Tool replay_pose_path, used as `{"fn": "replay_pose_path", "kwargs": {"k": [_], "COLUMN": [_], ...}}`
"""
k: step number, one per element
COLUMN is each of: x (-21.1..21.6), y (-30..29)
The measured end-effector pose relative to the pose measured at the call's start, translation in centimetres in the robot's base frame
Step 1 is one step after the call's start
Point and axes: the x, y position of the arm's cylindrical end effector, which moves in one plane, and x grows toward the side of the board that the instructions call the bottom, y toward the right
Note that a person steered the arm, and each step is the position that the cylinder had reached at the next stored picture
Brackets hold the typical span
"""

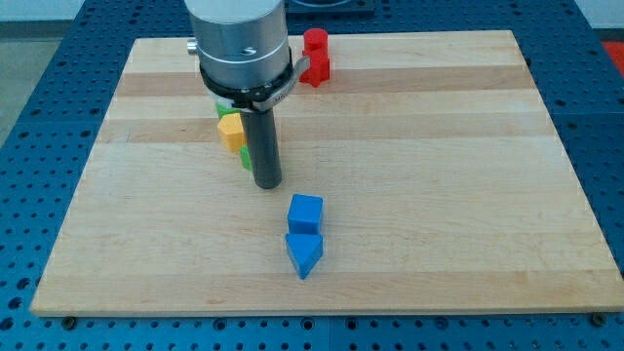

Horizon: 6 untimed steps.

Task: Move your arm to the bottom center

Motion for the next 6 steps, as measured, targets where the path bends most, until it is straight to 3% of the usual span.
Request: {"fn": "replay_pose_path", "kwargs": {"k": [3,4,6], "x": [-1.2,0.9,11.3], "y": [-4.7,-4.7,-3.5]}}
